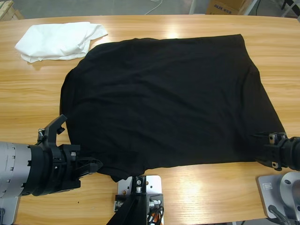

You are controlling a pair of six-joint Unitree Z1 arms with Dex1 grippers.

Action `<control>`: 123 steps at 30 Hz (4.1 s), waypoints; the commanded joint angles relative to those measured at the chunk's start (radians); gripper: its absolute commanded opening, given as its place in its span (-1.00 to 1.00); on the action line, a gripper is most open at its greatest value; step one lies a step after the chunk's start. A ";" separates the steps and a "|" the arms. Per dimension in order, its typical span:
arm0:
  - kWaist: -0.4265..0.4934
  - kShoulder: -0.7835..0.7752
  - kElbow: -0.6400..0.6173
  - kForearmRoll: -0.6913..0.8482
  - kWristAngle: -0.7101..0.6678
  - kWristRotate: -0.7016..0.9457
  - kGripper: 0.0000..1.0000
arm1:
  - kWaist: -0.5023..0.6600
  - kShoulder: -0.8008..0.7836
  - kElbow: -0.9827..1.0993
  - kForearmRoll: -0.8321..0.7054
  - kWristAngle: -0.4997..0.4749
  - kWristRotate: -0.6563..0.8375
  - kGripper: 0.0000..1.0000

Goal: Fold clothes

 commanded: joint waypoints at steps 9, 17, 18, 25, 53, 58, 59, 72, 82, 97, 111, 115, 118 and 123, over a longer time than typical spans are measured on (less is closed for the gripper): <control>0.022 -0.024 0.051 0.021 -0.010 0.015 -1.00 | 0.181 0.187 -0.012 0.019 -0.063 0.211 0.46; 0.033 -0.002 0.039 0.015 -0.019 0.016 -1.00 | 0.181 0.182 0.011 -0.041 -0.115 0.169 0.28; 0.034 -0.002 0.039 0.015 -0.019 0.016 -1.00 | 0.181 0.184 0.011 -0.041 -0.115 0.168 0.27; 0.034 -0.004 0.042 0.017 -0.019 0.016 -1.00 | 0.183 0.183 0.009 -0.029 -0.077 0.141 0.32; 0.034 -0.017 0.047 0.018 -0.018 0.018 -1.00 | 0.196 0.212 -0.001 -0.008 -0.093 0.004 -0.31; 0.034 -0.019 0.045 0.017 -0.018 0.016 -1.00 | 0.195 0.176 0.004 0.000 -0.092 -0.032 -0.65; 0.034 -0.020 0.044 0.017 -0.018 0.016 -1.00 | 0.196 0.172 0.006 0.000 -0.092 -0.036 -0.76; 0.034 -0.035 0.047 0.018 0.001 0.015 -1.00 | 0.196 0.121 0.023 -0.022 -0.104 -0.044 -1.00; 0.139 -0.033 -0.012 0.017 0.012 0.099 -1.00 | 0.187 -0.056 0.011 0.010 -0.227 -0.105 -1.00; 0.294 0.036 -0.067 -0.002 -0.010 0.196 -1.00 | -0.162 0.169 -0.028 -0.278 -0.100 -0.608 -1.00; 0.400 0.180 -0.194 -0.003 -0.061 0.347 -1.00 | -0.350 0.319 -0.116 -0.297 -0.005 -0.819 -1.00; 0.423 0.203 -0.203 -0.006 -0.061 0.365 -1.00 | -0.361 0.354 -0.140 -0.305 0.003 -0.842 -1.00; 0.443 0.223 -0.213 -0.006 -0.062 0.388 -1.00 | -0.376 0.386 -0.151 -0.310 0.010 -0.861 -1.00; 0.497 0.261 -0.257 -0.006 -0.076 0.426 -1.00 | -0.380 0.444 -0.156 -0.339 0.014 -0.886 -1.00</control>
